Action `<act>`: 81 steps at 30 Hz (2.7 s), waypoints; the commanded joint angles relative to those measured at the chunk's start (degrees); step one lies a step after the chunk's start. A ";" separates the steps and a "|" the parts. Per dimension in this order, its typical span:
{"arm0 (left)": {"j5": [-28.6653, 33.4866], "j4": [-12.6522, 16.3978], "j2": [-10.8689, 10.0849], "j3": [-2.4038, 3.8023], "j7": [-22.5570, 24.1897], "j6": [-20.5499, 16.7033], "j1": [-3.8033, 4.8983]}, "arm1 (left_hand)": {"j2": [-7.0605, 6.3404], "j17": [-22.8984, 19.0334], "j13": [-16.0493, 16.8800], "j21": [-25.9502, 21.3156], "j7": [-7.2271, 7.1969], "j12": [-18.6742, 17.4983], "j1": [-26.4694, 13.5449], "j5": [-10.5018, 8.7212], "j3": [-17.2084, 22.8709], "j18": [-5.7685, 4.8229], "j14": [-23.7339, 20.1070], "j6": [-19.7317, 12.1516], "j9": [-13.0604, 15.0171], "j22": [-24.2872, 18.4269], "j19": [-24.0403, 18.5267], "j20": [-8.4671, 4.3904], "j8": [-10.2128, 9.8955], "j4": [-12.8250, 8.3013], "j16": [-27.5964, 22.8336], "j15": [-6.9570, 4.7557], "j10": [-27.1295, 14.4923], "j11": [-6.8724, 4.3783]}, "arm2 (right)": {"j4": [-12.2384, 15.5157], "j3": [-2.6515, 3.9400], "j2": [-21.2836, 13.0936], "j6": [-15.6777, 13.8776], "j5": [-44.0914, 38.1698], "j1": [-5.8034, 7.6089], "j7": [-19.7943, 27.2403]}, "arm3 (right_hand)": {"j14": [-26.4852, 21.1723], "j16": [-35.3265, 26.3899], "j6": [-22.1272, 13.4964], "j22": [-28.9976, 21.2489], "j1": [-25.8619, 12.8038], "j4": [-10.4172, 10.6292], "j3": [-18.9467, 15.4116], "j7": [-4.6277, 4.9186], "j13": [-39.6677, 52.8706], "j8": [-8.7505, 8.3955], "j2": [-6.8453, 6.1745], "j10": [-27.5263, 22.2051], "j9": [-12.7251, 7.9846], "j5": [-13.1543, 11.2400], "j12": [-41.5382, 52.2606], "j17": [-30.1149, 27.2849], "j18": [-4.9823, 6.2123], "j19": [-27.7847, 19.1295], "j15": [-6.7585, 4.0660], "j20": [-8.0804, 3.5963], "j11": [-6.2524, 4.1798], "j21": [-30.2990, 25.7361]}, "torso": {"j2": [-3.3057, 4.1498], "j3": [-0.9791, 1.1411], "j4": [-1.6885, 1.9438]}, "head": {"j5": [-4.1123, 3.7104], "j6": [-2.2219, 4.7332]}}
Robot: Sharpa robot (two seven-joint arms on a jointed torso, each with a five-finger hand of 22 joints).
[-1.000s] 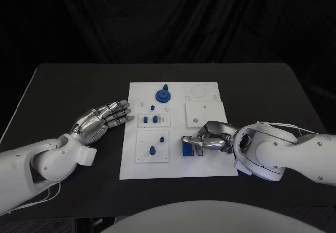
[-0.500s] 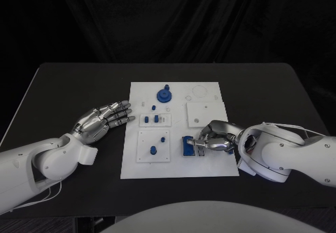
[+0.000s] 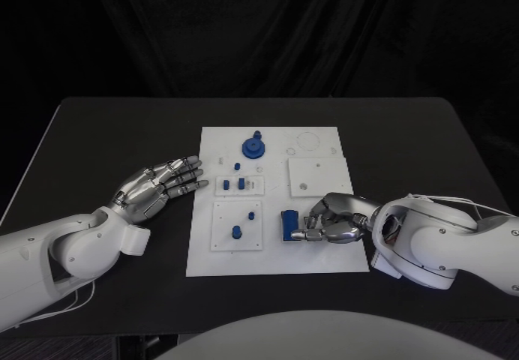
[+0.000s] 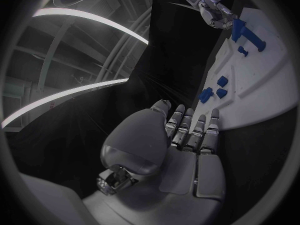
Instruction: Assemble the parts on the task board
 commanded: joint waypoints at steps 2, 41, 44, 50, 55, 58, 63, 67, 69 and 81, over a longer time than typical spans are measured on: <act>0.24 0.11 0.03 0.05 0.26 0.74 -0.09 | -0.25 0.06 0.08 -0.20 1.46 0.39 -0.51 0.34 0.21 -0.95 -0.13 0.37 0.07 -0.04 0.20 -0.02 0.28 0.08 0.26 -0.02 0.39 0.06 | 0.02 0.00 -0.03 1.95 -1.21 -0.21 0.86 | 4.69 0.07 -0.63 11.95 0.67 0.15 -0.68 -0.02 15.09 0.64 0.36 6.06 0.59 -0.48 0.16 9.27 -0.28 2.15 -0.42 -0.38 -0.42 0.12 | -0.03 -0.07 -0.01 | 0.20 0.00; 0.24 -0.04 0.24 0.05 -0.24 0.94 -0.15 | -0.36 0.07 0.10 -0.21 1.50 0.50 -0.59 0.34 0.36 -0.94 -0.11 0.41 0.08 -0.07 0.20 -0.02 0.30 0.03 0.32 -0.03 0.54 0.10 | -1.70 0.01 1.06 4.73 -1.31 -0.25 -0.76 | 4.67 0.01 -1.05 11.92 15.68 -4.28 2.16 -1.13 15.09 1.27 2.92 6.06 2.59 8.25 0.16 9.19 -0.28 2.09 -1.31 -1.26 -1.36 0.04 | 0.03 -0.03 0.11 | 0.22 0.00; 0.24 -0.07 0.27 0.05 -0.26 1.00 -0.16 | -0.36 0.07 0.10 -0.21 1.50 0.50 -0.59 0.34 0.36 -0.94 -0.11 0.41 0.08 -0.07 0.20 -0.02 0.30 0.03 0.32 -0.03 0.54 0.10 | -1.90 0.02 1.29 5.19 -1.31 -0.25 -0.95 | 4.61 -0.14 -0.71 11.87 14.90 -3.54 1.49 -0.85 15.09 1.44 2.30 6.06 2.75 2.14 0.16 8.94 -0.25 2.02 -1.08 -1.06 -1.18 -0.14 | 0.01 -0.02 0.15 | 0.19 0.00; 0.24 -0.10 0.21 0.05 -0.25 1.03 -0.18 | -0.36 0.07 0.10 -0.21 1.50 0.50 -0.59 0.34 0.36 -0.94 -0.11 0.41 0.08 -0.07 0.20 -0.02 0.30 0.03 0.32 -0.03 0.54 0.10 | -2.04 0.02 1.37 4.91 -1.31 -0.25 -0.85 | 4.61 -0.17 -0.46 11.86 12.68 -1.89 -0.50 -0.58 15.09 2.14 1.90 6.06 3.41 -6.29 0.16 8.90 -0.22 2.00 -0.87 -0.84 -0.94 -0.22 | 0.01 -0.02 0.07 | 0.35 0.00; 0.24 -0.09 0.15 0.05 -0.24 1.05 -0.20 | -0.36 0.07 0.10 -0.21 1.50 0.50 -0.59 0.34 0.36 -0.94 -0.11 0.41 0.08 -0.07 0.20 -0.02 0.30 0.03 0.32 -0.03 0.54 0.10 | -1.24 0.02 0.04 2.98 -1.41 -0.24 -0.57 | 4.62 -0.16 -0.79 11.84 12.75 -1.91 -1.01 -0.53 15.09 2.15 1.69 6.06 3.55 -8.14 0.16 8.91 -0.21 1.99 -0.83 -0.80 -0.88 -0.28 | 0.00 -0.02 0.09 | 0.35 0.00; 0.24 -0.09 0.12 0.05 -0.24 1.04 -0.21 | -0.36 0.07 0.10 -0.21 1.50 0.50 -0.59 0.34 0.36 -0.94 -0.11 0.41 0.08 -0.07 0.20 -0.02 0.30 0.03 0.32 -0.03 0.54 0.10 | -0.43 0.03 -1.20 1.69 -2.12 -0.21 -0.61 | 4.61 -0.20 -1.74 11.81 13.47 -2.25 -1.06 -0.30 15.09 1.29 1.72 6.06 3.09 -7.15 0.16 8.85 -0.19 1.95 -0.72 -0.73 -0.71 -0.39 | 0.03 0.00 0.11 | 0.21 0.00; 0.24 -0.09 0.10 0.05 -0.29 0.81 -0.22 | -0.36 0.07 0.10 -0.21 1.50 0.50 -0.59 0.34 0.36 -0.94 -0.11 0.41 0.08 -0.07 0.20 -0.02 0.30 0.03 0.32 -0.03 0.54 0.10 | 1.69 0.05 -5.32 -1.81 -3.88 1.08 -1.97 | 4.64 -0.12 -2.44 11.88 11.78 -0.31 -2.00 0.40 15.09 -1.07 2.48 6.06 1.01 -3.22 0.16 8.98 -0.25 2.07 -0.22 -0.31 -0.10 -0.19 | 0.03 0.01 0.09 | -0.22 0.00; 0.24 -0.07 0.16 0.05 -0.28 0.59 -0.23 | -0.44 0.09 0.16 -0.19 1.54 0.77 -0.75 0.35 0.57 -0.91 -0.02 0.80 0.13 -0.05 0.30 -0.03 0.42 0.03 0.46 -0.07 0.94 0.19 | 2.19 0.04 -7.98 -2.16 -7.11 2.74 -4.77 | 4.70 0.09 -2.52 11.88 8.05 0.90 -2.96 0.89 15.09 -4.07 3.90 6.06 -1.94 5.92 0.16 9.28 -0.23 2.08 0.15 0.03 0.31 -0.20 | -0.02 -0.02 0.00 | -0.42 0.00; 0.24 -0.06 0.22 0.05 -0.27 0.52 -0.23 | -0.44 0.09 0.16 -0.19 1.54 0.77 -0.75 0.35 0.57 -0.91 -0.02 0.80 0.13 -0.05 0.30 -0.03 0.42 0.03 0.46 -0.07 0.94 0.19 | 2.08 0.03 -8.75 -1.88 -9.70 3.10 -6.13 | 4.67 0.02 -2.30 11.84 8.94 0.75 -2.54 0.94 15.09 -5.29 3.63 6.06 -3.21 10.39 0.16 9.16 -0.20 2.02 0.18 0.11 0.38 -0.31 | -0.04 -0.02 -0.02 | -0.47 0.00; 0.24 0.05 0.05 0.05 -0.28 0.32 -0.23 | -0.52 0.09 0.18 -0.17 1.57 0.87 -0.82 0.37 0.65 -0.88 -0.03 0.89 0.15 -0.03 0.36 -0.03 0.47 0.01 0.47 -0.15 1.09 0.26 | 1.70 -0.01 -9.66 2.63 -20.40 3.72 -12.61 | 4.78 0.31 -2.14 12.42 10.31 0.97 -1.36 1.22 15.09 -7.19 2.23 6.06 -5.18 16.13 0.16 9.60 -0.63 2.75 0.32 0.25 0.54 1.46 | -0.07 -0.12 -0.04 | -0.58 0.00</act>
